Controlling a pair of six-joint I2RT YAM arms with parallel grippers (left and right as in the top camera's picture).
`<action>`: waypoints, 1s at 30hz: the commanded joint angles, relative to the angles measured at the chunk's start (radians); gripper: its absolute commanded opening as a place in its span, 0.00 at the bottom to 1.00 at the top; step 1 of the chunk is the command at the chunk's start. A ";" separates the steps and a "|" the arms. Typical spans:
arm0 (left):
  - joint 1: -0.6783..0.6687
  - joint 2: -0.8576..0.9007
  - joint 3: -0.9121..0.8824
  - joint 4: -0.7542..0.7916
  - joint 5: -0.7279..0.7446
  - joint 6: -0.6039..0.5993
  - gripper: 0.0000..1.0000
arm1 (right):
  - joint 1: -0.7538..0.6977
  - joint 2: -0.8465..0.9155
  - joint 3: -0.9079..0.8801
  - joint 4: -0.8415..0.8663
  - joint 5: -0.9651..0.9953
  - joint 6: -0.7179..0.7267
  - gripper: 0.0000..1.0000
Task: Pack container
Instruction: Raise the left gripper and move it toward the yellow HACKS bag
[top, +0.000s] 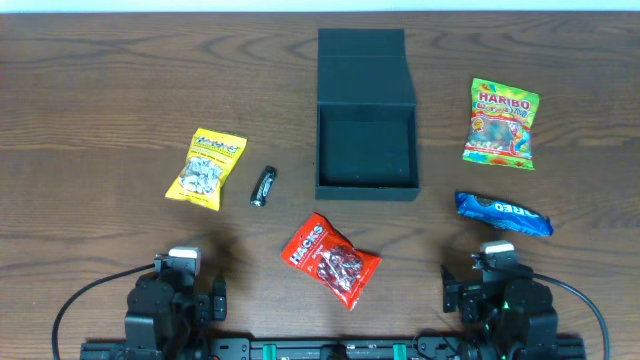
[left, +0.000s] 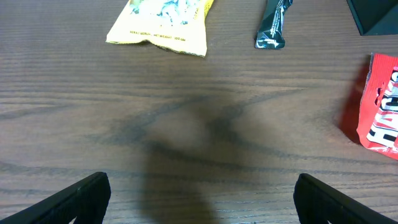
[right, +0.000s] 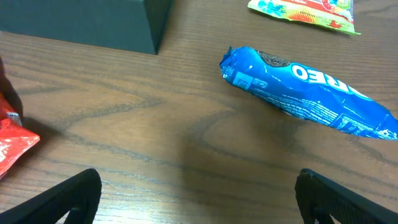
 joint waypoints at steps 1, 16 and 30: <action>-0.002 -0.010 -0.032 -0.015 -0.004 0.006 0.95 | -0.004 -0.006 -0.007 -0.004 -0.008 -0.011 0.99; -0.002 -0.010 -0.032 -0.015 -0.004 0.006 0.95 | -0.004 -0.006 -0.007 -0.004 -0.008 -0.010 0.99; -0.002 -0.010 -0.032 -0.013 -0.025 0.007 0.96 | -0.004 -0.006 -0.007 -0.004 -0.008 -0.011 0.99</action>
